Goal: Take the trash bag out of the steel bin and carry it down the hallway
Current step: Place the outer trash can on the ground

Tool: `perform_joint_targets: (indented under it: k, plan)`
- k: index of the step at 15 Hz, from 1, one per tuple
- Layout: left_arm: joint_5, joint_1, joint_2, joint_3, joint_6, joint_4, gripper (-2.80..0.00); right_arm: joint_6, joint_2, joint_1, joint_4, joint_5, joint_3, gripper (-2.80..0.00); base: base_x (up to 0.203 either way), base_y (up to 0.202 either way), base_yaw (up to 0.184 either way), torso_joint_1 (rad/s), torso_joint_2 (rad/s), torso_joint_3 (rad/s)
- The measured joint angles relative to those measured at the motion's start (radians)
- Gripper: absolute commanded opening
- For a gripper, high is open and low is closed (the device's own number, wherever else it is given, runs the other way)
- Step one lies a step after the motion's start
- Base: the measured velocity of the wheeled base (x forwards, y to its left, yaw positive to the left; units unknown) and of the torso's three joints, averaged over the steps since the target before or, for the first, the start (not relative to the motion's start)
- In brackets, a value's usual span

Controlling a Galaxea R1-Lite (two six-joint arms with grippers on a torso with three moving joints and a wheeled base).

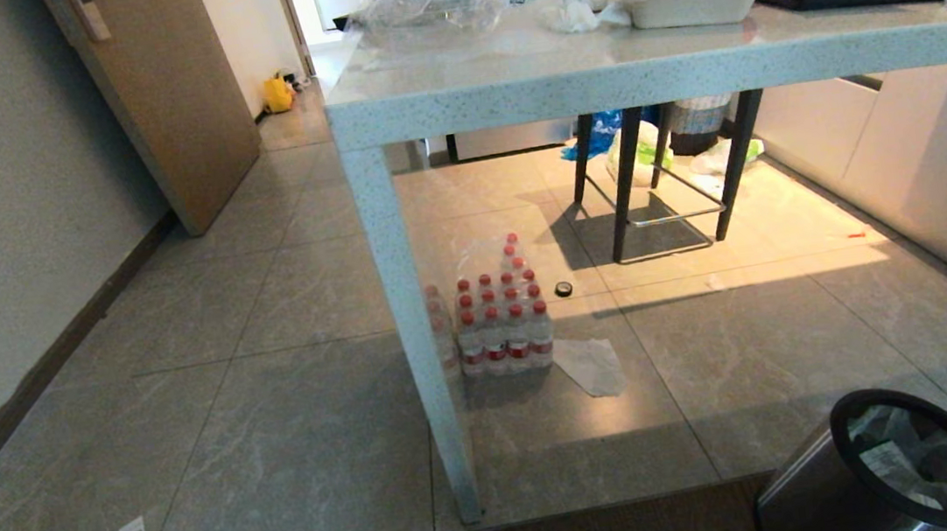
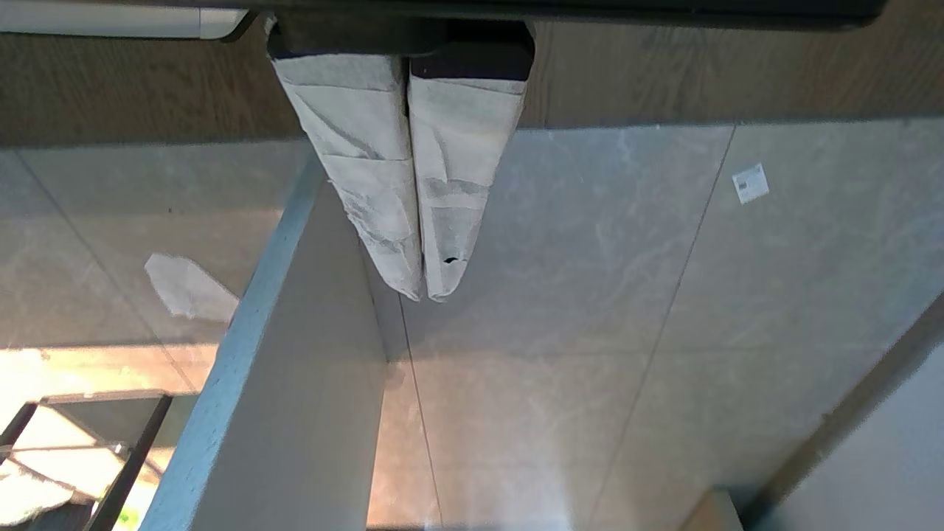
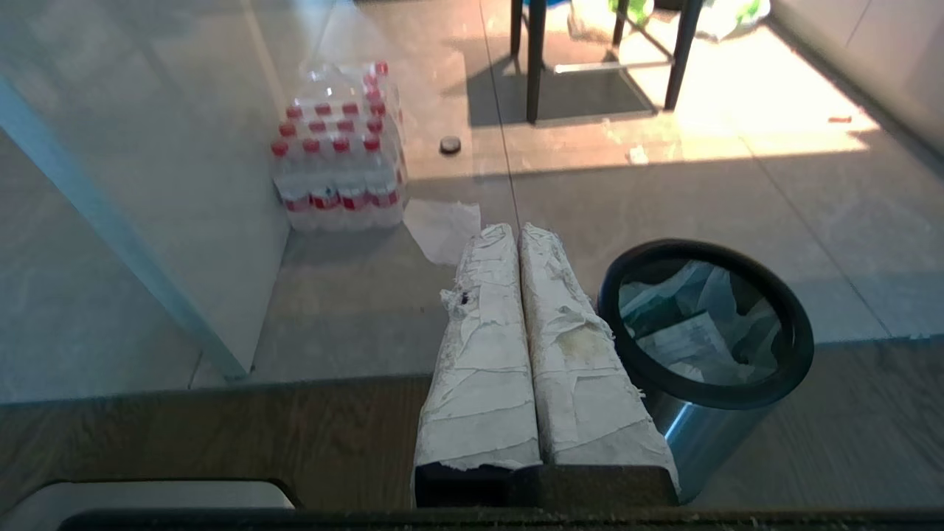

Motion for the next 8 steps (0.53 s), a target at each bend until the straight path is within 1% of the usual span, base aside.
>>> perform_joint_targets:
  k: [8]
  plan:
    - [0.0, 0.0, 0.0, 0.0, -0.004, 0.0, -2.8, 0.0, 0.0, 0.0, 0.0, 0.0, 0.0, -2.8, 0.0, 0.0, 0.0, 0.003, 0.0, -0.198]
